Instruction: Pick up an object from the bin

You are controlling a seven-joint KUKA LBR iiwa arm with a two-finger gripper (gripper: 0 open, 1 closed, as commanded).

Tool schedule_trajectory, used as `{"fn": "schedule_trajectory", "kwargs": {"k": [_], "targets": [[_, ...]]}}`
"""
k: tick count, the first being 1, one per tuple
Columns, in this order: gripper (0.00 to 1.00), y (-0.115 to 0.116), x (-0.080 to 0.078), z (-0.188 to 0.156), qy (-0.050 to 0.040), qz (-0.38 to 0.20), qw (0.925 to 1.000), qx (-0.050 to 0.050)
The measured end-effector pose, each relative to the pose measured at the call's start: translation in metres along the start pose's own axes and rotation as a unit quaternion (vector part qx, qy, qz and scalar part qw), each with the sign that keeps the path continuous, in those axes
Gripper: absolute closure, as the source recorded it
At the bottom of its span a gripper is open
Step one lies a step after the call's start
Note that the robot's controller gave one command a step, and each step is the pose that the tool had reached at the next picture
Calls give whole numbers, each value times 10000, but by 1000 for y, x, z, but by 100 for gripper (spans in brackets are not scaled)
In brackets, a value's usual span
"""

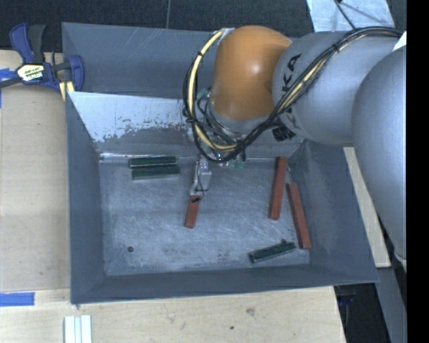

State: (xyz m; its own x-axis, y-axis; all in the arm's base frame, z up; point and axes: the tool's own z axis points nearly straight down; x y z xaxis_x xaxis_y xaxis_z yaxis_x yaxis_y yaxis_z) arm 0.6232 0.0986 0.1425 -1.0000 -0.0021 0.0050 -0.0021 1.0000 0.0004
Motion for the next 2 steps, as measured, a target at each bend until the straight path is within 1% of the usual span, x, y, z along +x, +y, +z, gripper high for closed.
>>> {"fn": "schedule_trajectory", "kwargs": {"k": [1,2], "targets": [[0,-18,12,20,-23,-716,9974,7],[0,-26,41,72,-33,-2498,9683,6]]}}
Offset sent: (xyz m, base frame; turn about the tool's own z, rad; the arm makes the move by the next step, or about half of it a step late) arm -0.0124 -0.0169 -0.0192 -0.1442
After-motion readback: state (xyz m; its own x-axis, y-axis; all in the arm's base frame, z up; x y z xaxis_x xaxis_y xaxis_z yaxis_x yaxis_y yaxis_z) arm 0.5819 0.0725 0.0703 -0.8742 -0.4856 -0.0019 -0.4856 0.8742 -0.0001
